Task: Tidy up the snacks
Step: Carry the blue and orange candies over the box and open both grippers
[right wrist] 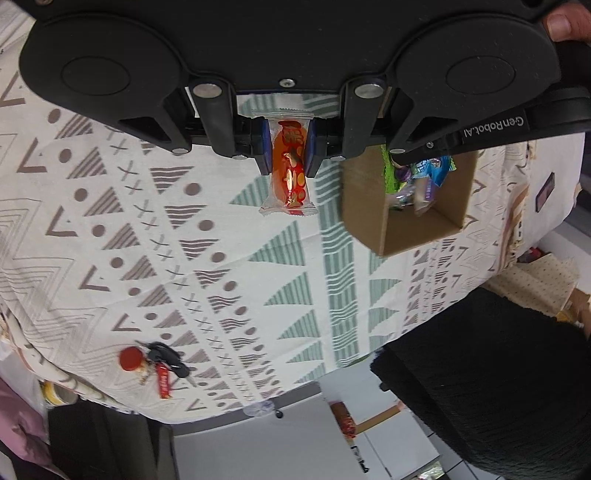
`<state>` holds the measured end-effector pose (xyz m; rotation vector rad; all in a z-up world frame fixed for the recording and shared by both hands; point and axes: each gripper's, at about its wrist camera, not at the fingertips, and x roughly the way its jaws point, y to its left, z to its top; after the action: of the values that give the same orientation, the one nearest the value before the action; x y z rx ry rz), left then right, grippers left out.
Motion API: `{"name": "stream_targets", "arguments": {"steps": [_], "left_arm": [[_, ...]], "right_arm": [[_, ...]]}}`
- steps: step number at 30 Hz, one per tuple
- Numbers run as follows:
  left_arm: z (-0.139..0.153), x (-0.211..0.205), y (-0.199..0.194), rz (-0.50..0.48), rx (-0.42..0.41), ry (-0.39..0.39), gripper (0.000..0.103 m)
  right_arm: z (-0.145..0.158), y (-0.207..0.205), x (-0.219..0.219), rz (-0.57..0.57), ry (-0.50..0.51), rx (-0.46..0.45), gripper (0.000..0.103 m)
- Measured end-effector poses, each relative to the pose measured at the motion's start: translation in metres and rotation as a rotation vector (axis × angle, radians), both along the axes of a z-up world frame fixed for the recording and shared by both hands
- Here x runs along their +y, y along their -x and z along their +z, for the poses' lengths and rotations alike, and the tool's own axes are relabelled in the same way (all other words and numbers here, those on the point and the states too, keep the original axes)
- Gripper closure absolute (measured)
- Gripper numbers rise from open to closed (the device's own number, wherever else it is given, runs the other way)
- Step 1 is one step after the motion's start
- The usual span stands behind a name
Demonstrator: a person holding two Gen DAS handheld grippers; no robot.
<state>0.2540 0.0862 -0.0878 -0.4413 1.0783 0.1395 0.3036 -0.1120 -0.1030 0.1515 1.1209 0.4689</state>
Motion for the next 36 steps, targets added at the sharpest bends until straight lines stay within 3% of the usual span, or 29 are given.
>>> {"name": "stream_targets", "arguments": {"steps": [22,33,36], "left_arm": [[-0.008,0.082,0.037,0.107,0.052,0.005,0.077],[-0.007,0.110,0.046,0.144,0.068,0.013,0.070],[-0.006,0.113,0.047,0.145,0.064,0.013,0.062]], "right_arm": [[0.013,0.013,0.093,0.149,-0.025,-0.020,0.085],[0.010,0.017,0.120,0.178,-0.035,-0.008,0.084],[0.011,0.016,0.121,0.170,-0.061,-0.002,0.077]]}}
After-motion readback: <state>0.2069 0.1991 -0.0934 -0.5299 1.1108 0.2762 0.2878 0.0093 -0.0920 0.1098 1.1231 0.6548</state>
